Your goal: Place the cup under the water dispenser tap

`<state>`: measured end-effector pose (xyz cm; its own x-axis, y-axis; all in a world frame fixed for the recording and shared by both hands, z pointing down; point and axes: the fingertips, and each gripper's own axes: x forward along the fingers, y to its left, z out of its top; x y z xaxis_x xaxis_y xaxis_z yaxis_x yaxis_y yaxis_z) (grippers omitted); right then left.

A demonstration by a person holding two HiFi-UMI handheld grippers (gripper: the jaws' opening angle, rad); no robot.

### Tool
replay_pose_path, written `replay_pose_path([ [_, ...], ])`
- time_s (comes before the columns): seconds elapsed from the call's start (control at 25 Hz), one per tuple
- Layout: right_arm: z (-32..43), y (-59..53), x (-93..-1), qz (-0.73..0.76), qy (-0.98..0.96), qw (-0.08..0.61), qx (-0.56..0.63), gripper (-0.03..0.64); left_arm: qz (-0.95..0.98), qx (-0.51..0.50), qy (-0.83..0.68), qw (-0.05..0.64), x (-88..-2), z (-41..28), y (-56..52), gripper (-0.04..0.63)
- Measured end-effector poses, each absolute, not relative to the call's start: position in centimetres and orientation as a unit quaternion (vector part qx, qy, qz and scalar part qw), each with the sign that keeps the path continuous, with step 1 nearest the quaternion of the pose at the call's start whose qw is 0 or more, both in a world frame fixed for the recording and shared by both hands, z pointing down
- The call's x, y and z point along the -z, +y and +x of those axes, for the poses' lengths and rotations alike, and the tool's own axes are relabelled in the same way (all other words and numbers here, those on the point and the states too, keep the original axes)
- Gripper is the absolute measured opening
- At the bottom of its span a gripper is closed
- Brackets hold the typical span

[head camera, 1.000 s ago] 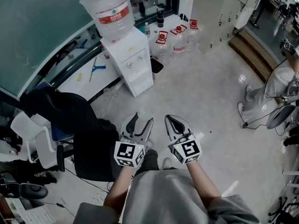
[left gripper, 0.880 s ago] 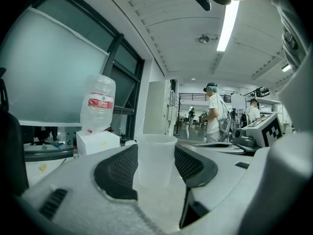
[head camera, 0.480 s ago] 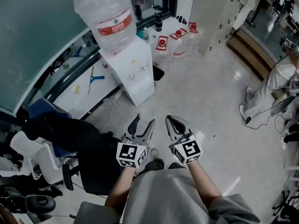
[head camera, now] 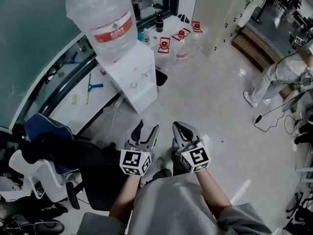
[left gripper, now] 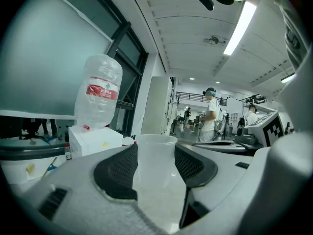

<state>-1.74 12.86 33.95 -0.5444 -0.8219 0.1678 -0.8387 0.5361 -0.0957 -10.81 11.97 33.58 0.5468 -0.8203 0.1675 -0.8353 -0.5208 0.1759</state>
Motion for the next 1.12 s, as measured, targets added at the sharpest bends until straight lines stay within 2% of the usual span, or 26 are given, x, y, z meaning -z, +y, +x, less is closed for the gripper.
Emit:
replay_pose_path([
  [0.68, 3.3, -3.9, -39.7, 0.467, -0.872, 0.074, -0.127, 0.012, 0.837, -0.037, -0.517, 0.174, -40.4, -7.6, -3.7, 0.232],
  [1.12, 6.4, -14.6, -45.0, 0.448, -0.871, 0.083, -0.184, 0.012, 0.8, -0.048, -0.571, 0.178, -45.2, -6.1, -13.1, 0.232],
])
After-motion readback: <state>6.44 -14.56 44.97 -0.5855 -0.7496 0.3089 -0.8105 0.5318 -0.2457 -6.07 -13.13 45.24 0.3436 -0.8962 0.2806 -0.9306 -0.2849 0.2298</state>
